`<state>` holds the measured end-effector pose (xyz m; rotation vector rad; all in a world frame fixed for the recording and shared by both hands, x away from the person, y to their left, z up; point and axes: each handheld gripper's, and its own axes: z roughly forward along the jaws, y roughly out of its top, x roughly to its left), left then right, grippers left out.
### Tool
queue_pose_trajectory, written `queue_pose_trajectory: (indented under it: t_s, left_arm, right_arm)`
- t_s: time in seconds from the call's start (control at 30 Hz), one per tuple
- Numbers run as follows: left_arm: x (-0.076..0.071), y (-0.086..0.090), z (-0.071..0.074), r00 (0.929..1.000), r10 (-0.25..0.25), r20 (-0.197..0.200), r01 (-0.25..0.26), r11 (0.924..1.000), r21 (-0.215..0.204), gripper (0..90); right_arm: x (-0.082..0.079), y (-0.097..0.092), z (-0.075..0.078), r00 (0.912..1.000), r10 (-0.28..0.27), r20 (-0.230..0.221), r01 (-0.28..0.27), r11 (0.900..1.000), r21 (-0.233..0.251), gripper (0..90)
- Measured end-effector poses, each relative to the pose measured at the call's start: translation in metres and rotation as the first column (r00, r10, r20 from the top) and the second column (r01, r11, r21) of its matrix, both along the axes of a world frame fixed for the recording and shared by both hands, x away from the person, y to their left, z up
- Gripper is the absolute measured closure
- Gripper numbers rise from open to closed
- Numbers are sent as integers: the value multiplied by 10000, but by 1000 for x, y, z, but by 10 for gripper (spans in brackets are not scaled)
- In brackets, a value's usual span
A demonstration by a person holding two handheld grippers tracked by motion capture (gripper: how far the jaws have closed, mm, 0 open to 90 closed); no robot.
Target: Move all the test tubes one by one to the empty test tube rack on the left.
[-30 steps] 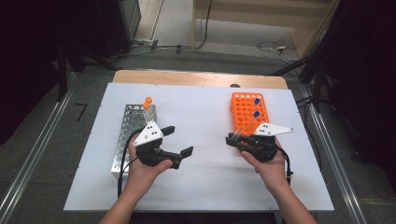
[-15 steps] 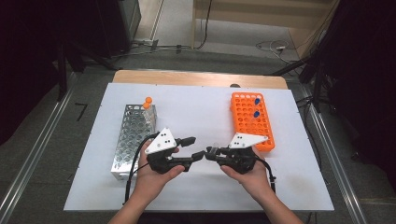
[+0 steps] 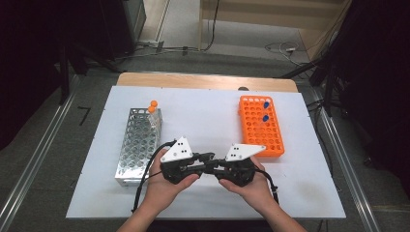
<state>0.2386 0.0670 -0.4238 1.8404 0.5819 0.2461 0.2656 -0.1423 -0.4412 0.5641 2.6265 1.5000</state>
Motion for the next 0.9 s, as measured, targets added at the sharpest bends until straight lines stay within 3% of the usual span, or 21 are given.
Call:
queue_pose_trajectory:
  t_s: [0.23, 0.37, 0.6, 0.77, 0.9]
  left_arm:
    - [0, 0, 0, 10000, 3, 89, -4, 10000, 39, 763]
    - [1, 3, 1, 10000, 69, 47, -68, 9998, -198, 763]
    - [5, 17, 4, 9984, 558, 130, -553, 9979, -333, 764]
    - [9, 30, 6, 9949, 995, 180, -987, 9942, -418, 764]
    - [13, 42, 8, 9902, 1374, 240, -1363, 9896, -452, 764]
  right_arm:
    - [1, -1, -1, 9998, 61, -176, -61, 10000, 16, 732]
    - [1, -1, 0, 9999, 52, -100, -51, 10000, 45, 695]
    - [6, -9, -4, 9999, -123, 61, 123, 9999, 112, 436]
    - [12, -24, -2, 9975, -679, 211, 673, 9973, 303, 199]
    - [17, -40, -1, 9956, -931, 135, 923, 9946, 479, 62]
